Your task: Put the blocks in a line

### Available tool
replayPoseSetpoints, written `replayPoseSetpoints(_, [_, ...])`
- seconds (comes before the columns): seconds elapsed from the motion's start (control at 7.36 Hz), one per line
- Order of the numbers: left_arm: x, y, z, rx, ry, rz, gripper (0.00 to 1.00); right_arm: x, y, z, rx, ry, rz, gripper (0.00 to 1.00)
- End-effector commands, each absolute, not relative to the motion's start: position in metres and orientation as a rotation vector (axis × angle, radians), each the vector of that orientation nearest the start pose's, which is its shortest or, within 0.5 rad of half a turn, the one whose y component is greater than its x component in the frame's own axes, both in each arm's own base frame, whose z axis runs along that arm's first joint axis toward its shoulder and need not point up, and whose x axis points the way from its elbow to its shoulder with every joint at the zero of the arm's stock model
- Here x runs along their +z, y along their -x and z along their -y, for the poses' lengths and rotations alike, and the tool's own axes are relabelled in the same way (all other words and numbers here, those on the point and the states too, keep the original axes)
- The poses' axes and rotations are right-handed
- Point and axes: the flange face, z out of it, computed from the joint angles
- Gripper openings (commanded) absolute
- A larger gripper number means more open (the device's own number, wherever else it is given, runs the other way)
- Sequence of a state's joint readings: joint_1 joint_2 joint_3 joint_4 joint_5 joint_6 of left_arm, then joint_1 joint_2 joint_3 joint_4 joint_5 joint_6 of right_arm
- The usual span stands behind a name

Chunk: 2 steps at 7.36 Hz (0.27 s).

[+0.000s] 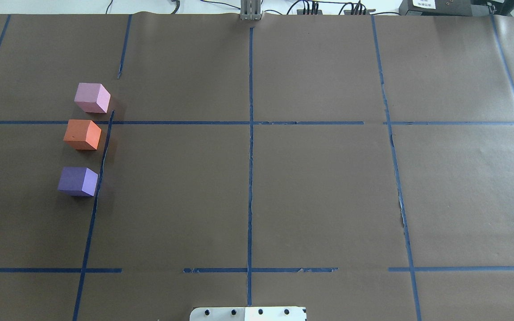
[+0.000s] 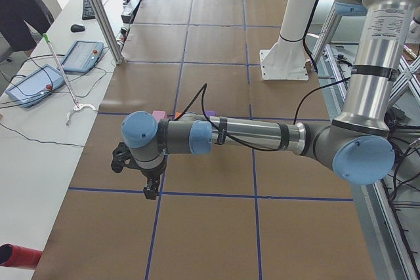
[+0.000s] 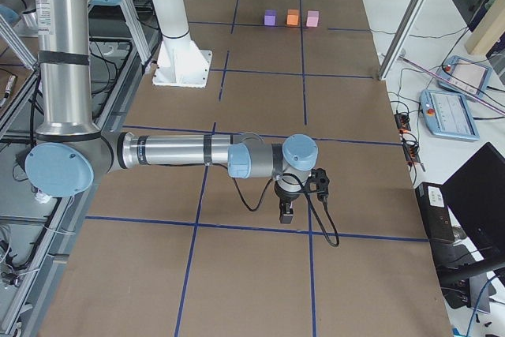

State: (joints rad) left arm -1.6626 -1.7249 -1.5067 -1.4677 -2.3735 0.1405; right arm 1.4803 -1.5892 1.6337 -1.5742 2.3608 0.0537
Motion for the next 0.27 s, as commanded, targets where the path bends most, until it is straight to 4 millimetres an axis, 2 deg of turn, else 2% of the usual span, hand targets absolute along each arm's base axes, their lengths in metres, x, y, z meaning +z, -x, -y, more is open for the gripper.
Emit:
replayPoseSetpoints(0.0, [0.6195, 0.1114, 0.5465, 0.040, -0.078, -0.800, 1.00, 0.6359, -0.0183, 0.4902, -0.051, 0.018, 0.791, 1.00])
replayPoseSetpoints(0.14, [0.6188, 0.1114, 0.5465, 0.041, -0.079, -0.800, 1.00, 0.6359, -0.0183, 0.4902, -0.051, 0.018, 0.791, 1.00])
